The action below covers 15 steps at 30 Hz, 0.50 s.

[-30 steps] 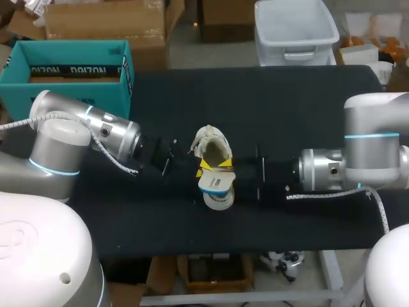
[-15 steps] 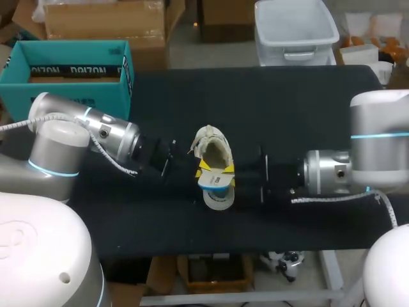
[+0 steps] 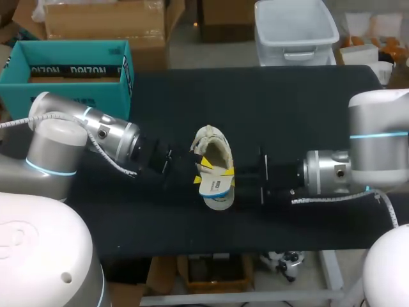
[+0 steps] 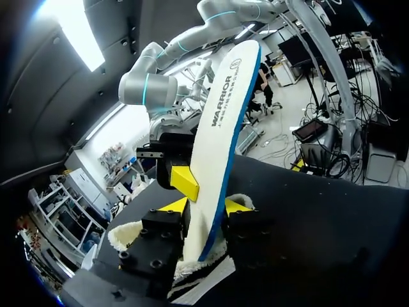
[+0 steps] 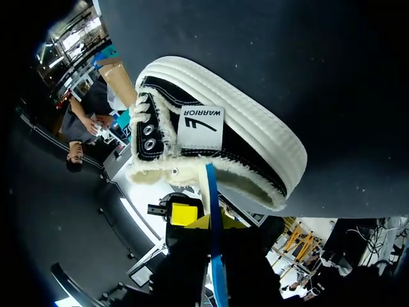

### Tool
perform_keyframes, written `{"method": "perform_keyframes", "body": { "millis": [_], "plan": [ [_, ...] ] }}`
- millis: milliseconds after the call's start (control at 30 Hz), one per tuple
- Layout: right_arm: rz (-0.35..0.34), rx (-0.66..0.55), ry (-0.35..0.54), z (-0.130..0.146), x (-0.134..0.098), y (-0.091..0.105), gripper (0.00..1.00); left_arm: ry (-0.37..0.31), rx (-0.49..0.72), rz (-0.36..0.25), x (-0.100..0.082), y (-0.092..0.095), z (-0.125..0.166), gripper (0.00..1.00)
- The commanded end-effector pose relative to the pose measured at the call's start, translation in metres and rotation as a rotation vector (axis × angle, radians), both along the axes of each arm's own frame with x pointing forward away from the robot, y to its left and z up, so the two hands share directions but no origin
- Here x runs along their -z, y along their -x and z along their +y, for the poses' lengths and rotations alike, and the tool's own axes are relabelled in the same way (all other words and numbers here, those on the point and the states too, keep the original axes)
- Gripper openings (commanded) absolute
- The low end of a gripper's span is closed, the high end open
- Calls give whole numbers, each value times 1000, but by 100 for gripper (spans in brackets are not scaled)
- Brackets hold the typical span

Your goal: Open the shoe tongue, take the insole out of the shoe, put the insole back into the shoe, and pack the shoe into the shoebox

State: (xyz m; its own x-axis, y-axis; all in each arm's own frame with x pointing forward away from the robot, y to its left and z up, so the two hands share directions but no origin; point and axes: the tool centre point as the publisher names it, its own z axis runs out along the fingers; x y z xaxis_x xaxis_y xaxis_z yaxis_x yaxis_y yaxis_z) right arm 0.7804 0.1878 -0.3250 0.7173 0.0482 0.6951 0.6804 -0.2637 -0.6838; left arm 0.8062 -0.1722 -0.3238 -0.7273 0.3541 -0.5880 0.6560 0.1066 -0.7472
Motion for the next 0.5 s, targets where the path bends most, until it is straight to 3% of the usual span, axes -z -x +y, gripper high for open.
{"method": "perform_keyframes", "body": {
  "millis": [33,500],
  "plan": [
    [4,-1,-5,-1,4,-1,0,-4,-3,-14,2,5,-3,0],
    [26,-23,-13,0,24,-29,0,-50,-26,-11,15,-18,-8,0]
  ]
}}
